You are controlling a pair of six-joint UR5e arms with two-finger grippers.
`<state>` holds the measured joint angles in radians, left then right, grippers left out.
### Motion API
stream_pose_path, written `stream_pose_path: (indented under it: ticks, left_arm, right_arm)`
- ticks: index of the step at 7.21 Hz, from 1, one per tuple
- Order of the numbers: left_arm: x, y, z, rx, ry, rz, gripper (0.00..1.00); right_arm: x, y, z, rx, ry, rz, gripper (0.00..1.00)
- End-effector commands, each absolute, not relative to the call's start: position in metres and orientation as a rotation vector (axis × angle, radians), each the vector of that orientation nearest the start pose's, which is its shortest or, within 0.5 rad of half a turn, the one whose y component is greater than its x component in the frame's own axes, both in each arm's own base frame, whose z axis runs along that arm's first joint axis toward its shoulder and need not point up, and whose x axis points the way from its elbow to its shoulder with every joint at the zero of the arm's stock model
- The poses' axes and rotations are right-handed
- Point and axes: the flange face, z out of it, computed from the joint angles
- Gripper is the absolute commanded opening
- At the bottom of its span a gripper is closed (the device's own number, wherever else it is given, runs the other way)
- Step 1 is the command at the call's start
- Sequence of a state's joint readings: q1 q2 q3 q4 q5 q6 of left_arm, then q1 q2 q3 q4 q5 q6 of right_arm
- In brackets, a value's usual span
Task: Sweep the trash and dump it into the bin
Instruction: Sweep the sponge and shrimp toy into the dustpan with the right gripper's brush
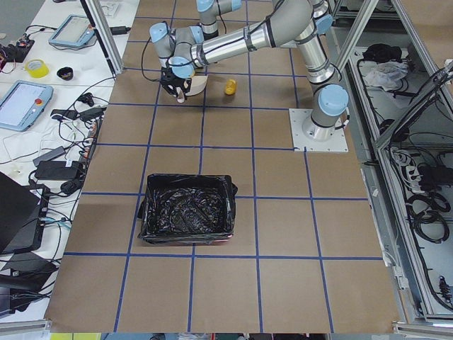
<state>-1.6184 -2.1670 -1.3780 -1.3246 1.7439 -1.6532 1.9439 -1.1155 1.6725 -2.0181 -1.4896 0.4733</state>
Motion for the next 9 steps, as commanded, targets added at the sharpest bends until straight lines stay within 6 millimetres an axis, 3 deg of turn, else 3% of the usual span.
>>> stream_pose_path:
  ticks: [1,3,5,7,9]
  left_arm:
    - [-0.167,-0.678,0.25,-2.094,2.103,-0.046,0.0]
    - [-0.167,-0.675,0.232,-2.06,2.131,-0.023,0.0]
    - [-0.169,-0.672,0.218,-2.031,2.225,-0.026,0.0]
    - [-0.172,-0.672,0.22,-2.035,2.268,0.02,0.0]
    - [-0.168,-0.676,0.231,-2.05,2.273,-0.004,0.0]
  right_arm:
    - [0.382,-0.506,0.219,0.165,3.06,0.202,0.0]
    - [0.41,-0.508,0.215,0.213,3.049,0.161,0.0]
    - [0.395,-0.517,0.231,0.184,3.078,0.154,0.0]
    - [0.382,-0.522,0.249,0.203,3.092,0.177,0.0]
    - [0.369,-0.515,0.285,0.209,3.14,0.129,0.0]
